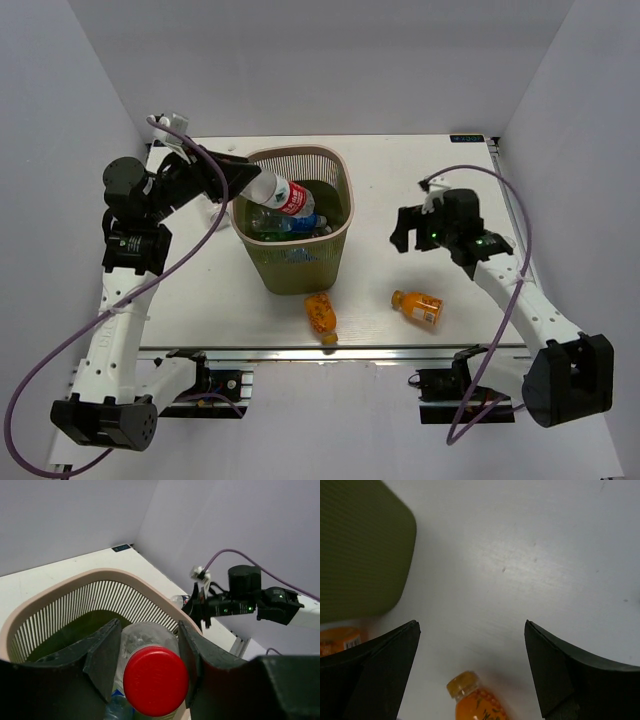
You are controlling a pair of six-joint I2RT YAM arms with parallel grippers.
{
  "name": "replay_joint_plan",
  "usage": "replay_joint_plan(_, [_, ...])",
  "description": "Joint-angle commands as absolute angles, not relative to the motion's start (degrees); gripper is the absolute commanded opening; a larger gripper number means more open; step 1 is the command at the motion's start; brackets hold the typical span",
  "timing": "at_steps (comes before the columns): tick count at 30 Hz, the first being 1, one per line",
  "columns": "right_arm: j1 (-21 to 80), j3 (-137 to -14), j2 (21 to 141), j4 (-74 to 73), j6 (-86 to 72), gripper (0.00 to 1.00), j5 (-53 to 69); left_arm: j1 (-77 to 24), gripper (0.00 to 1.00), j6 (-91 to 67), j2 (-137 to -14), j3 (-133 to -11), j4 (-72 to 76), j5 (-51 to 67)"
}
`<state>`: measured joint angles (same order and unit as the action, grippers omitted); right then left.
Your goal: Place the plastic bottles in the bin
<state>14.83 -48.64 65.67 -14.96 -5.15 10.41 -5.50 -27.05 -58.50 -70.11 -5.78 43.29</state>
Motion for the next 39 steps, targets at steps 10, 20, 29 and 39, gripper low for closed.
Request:
replay_joint_plan(10, [27.86,-47.99,63.89,-33.74,-0.35,0.89,-5.17,-6.15,0.98,-27.43,-62.66,-71.97,-4.91,42.81])
replay_joint_plan(20, [30.76,-50.45,67.51,-39.81,7.20,0.89,-5.55,-5.98,0.98,-22.94,-73.28,-85.50,-17.39,24.71])
replay_joint_plan(29, [32.70,-50.19,73.03,-49.21,13.10,0.89,-8.25,-0.10,0.98,-23.55,-78.31,-90.36,-18.91,17.84])
replay_joint_plan(39, [33.75,-45.18,78.04,-50.28,14.41,0.89,-11.08,9.84,0.98,-26.10,-84.20,-87.99,-17.06,18.46])
